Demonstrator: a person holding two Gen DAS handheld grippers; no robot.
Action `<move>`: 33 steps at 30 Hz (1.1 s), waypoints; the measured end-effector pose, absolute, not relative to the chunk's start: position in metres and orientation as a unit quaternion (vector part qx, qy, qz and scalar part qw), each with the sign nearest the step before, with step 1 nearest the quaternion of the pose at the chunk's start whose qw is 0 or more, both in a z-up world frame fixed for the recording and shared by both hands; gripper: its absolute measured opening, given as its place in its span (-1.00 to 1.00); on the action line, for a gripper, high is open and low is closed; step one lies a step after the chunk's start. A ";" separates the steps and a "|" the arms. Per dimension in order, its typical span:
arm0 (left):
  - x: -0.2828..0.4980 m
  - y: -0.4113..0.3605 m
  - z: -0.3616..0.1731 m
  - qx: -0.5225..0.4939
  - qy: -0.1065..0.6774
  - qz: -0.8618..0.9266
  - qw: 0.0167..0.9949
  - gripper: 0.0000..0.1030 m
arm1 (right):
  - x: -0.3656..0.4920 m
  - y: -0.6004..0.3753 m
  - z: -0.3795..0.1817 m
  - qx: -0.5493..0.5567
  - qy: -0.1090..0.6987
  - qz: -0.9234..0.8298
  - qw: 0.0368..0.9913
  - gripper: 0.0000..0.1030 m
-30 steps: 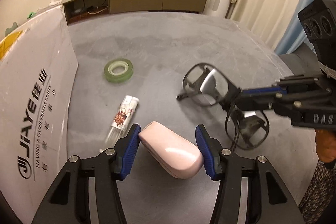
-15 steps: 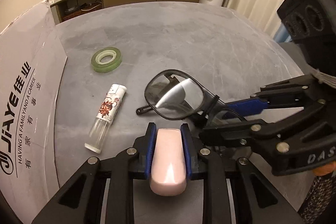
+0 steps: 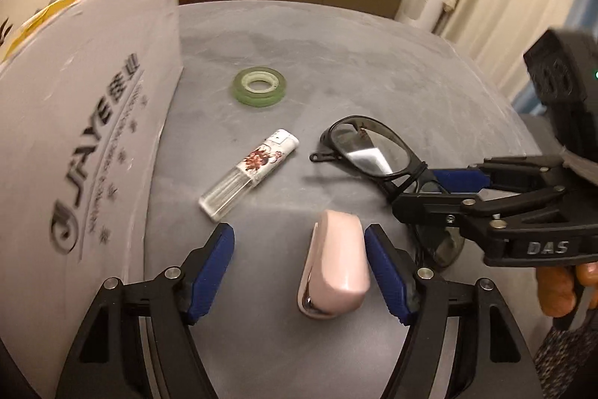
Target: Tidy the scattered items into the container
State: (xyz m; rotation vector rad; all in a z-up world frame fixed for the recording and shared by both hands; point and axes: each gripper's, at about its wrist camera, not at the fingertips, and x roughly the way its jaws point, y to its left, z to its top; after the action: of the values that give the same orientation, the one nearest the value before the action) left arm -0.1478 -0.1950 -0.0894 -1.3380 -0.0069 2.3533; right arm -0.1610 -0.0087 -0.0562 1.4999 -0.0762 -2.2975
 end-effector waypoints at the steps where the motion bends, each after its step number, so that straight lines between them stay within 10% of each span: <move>1: -0.146 -0.195 -0.088 -0.483 -0.003 0.847 0.221 0.41 | -0.160 -0.008 -0.054 0.530 -0.016 -0.827 0.187 -0.01; 6: -0.145 -0.180 -0.098 -0.485 0.039 0.836 0.253 0.40 | -0.162 -0.004 -0.052 0.527 -0.026 -0.827 0.194 -0.01; 9: -0.143 -0.169 -0.098 -0.466 0.081 0.843 0.257 -0.50 | -0.166 -0.008 -0.058 0.527 -0.025 -0.827 0.197 -0.01; 20: -0.139 -0.175 -0.094 -0.450 0.069 0.852 0.260 -0.48 | -0.160 -0.016 -0.040 0.501 -0.020 -0.838 0.214 -0.61; 33: -0.141 -0.184 -0.065 -0.423 0.042 0.865 0.267 -0.48 | -0.149 -0.015 -0.016 0.478 -0.020 -0.852 0.213 -0.63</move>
State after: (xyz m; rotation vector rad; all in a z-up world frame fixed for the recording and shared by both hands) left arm -0.1410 -0.1837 -0.0648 -1.1410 0.1140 2.3347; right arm -0.1495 -0.0146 -0.0163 1.3263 -0.0561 -2.3664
